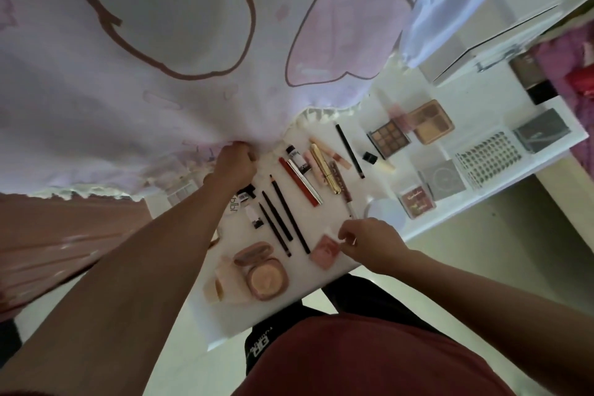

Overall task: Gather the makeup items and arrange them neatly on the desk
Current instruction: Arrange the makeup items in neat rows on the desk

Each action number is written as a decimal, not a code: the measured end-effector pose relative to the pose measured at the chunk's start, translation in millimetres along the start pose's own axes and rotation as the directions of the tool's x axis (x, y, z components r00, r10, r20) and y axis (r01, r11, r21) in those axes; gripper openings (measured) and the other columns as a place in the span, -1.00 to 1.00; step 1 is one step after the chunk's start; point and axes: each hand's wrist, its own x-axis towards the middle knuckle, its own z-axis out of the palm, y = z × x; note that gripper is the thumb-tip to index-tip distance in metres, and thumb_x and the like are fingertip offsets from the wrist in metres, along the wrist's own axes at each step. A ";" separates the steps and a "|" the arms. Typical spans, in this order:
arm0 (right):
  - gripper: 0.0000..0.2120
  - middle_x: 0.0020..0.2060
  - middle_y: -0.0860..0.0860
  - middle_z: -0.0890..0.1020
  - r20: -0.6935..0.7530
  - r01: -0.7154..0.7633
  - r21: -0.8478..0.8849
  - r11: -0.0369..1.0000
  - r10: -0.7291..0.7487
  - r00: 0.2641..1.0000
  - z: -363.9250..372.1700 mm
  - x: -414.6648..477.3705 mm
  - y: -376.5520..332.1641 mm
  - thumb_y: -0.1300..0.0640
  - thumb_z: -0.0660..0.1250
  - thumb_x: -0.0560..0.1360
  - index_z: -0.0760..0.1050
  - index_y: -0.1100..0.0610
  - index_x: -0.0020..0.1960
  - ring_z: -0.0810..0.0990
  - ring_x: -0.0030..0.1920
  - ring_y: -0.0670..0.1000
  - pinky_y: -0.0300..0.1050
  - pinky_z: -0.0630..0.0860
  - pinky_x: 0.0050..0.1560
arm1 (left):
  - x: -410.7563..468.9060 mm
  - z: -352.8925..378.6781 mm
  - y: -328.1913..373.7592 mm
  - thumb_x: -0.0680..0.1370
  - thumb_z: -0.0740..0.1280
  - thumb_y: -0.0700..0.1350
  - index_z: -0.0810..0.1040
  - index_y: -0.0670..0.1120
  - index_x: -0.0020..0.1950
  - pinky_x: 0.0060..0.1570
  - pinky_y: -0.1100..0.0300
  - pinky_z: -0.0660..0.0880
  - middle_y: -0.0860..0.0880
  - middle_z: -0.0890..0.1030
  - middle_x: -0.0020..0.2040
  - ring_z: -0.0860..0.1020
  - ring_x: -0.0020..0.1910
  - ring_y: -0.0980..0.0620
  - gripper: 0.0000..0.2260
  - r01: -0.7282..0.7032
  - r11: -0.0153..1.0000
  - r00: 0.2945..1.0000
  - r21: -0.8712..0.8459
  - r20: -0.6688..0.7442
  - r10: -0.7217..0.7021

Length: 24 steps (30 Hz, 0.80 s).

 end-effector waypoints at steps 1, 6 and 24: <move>-0.76 -0.02 -0.09 0.62 -0.001 0.043 -0.043 0.998 -0.043 0.999 1.3 0.0 -2.4 -0.11 0.28 0.55 0.56 -0.01 0.10 0.58 -0.03 -0.03 -0.16 0.46 -0.09 | -2.3 -0.3 -0.4 0.49 0.25 -0.33 0.62 -0.21 0.05 0.05 0.13 0.43 -0.17 0.64 0.09 0.55 0.12 -0.16 -0.79 -0.001 1.000 1.000 -0.003 -0.009 0.001; -0.59 0.23 -0.03 0.43 0.061 0.300 -0.279 0.912 -0.295 0.954 13.0 7.1 -5.8 0.05 0.30 0.52 0.38 -0.02 0.36 0.48 0.19 0.03 -0.13 0.47 -0.04 | -24.6 -5.0 -3.2 0.49 0.25 -0.34 0.65 -0.21 0.08 0.13 0.11 0.46 -0.16 0.64 0.12 0.57 0.12 -0.13 -0.75 -0.018 0.999 0.997 -0.043 -0.080 0.014; -0.74 -0.13 -0.11 0.61 -0.101 0.340 -0.054 0.939 -0.344 0.934 -25.3 12.4 -10.2 -0.13 0.38 0.45 0.51 0.00 0.03 0.57 -0.19 -0.10 -0.25 0.43 -0.23 | -173.1 -6.8 -27.9 0.50 0.41 -0.21 0.64 -0.12 -0.08 -0.21 0.17 0.55 -0.06 0.66 -0.19 0.62 -0.27 0.01 -0.96 0.084 0.874 0.949 -0.479 -0.228 -0.216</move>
